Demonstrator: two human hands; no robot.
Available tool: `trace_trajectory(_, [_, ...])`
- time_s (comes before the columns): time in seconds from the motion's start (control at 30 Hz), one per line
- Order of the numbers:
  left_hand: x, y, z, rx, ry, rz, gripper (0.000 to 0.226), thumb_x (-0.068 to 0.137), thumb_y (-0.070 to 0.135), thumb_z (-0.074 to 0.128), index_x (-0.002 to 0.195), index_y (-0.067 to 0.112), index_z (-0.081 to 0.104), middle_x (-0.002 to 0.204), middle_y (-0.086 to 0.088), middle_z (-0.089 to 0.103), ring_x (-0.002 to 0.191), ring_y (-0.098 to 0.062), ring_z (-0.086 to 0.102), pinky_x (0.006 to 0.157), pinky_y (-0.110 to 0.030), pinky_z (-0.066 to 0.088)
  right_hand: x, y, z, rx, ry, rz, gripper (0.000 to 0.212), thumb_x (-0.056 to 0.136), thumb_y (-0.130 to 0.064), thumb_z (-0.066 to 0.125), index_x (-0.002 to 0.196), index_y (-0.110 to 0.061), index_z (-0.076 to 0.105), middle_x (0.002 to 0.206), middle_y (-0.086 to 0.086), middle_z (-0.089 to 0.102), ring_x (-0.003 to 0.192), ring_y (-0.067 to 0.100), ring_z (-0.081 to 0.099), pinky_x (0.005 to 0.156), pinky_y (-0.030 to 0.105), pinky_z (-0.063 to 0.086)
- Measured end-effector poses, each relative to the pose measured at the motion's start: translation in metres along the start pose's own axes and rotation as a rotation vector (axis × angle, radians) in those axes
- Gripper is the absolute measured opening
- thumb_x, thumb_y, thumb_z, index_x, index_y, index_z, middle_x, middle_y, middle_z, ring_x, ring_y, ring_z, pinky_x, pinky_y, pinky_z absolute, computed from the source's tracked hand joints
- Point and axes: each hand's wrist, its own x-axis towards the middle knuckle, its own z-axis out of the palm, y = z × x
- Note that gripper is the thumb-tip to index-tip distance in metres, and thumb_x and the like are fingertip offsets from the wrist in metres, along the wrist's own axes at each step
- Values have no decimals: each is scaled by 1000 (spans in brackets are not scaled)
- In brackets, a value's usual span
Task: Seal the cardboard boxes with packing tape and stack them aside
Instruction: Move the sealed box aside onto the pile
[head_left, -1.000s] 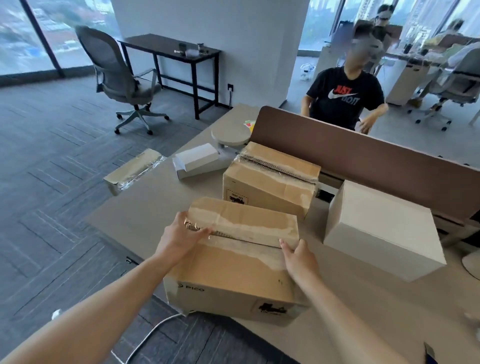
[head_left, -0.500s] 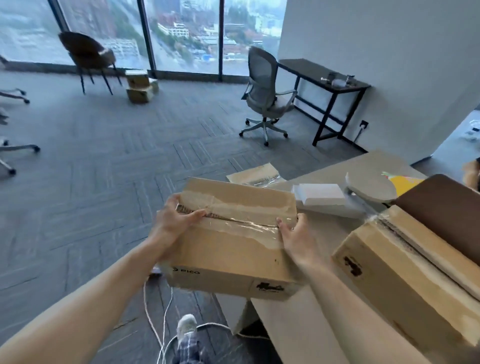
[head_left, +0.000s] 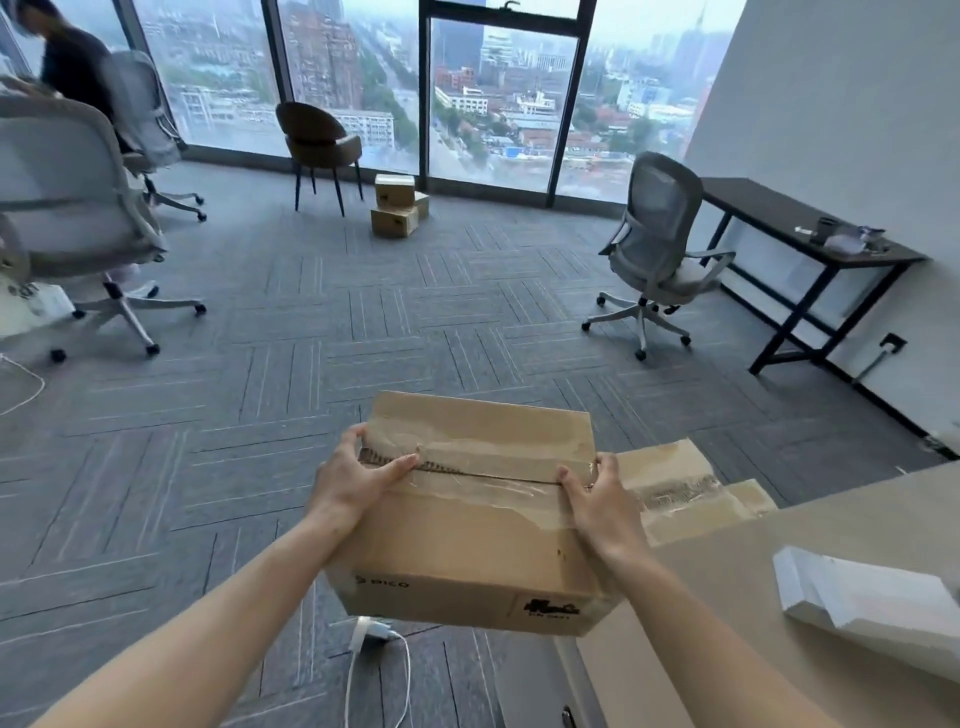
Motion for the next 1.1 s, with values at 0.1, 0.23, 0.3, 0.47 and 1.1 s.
trace_trajectory(0.1, [41,4,-4,-9,0,8,84,71,56,81,140,25,45,134,-7,60,120,-30,57,90,-38,46,36,-20,14,-20,-8,9,60,95,-57,48,141,-22,31,118,5,64,106,29,60,82,39,44])
trace_trajectory(0.23, [96,11,1,-20,-9,10,82,73,52,81,140,23,45,135,-6,59,120,-28,56,90,-36,45,86,-41,31,-47,-10,32,64,95,-57,48,144,-20,29,124,9,62,111,33,59,89,41,45])
trace_trajectory(0.3, [125,14,7,-27,-22,5,83,72,53,82,140,24,45,135,-4,59,120,-27,57,92,-36,45,112,-48,38,-46,-9,43,62,96,-54,48,143,-19,30,126,10,61,113,33,58,87,39,42])
trace_trajectory(0.47, [200,28,29,-16,-71,12,77,71,54,82,134,26,48,125,1,61,102,-18,55,89,-36,47,178,-62,48,-38,0,84,56,97,-49,50,139,-16,33,129,12,58,114,33,56,79,36,37])
trace_trajectory(1.1, [442,198,184,41,-412,219,96,64,62,82,143,28,41,131,-4,62,110,-25,62,96,-47,53,384,-60,-19,68,329,335,54,96,-53,48,135,-18,36,115,2,60,98,27,59,78,37,43])
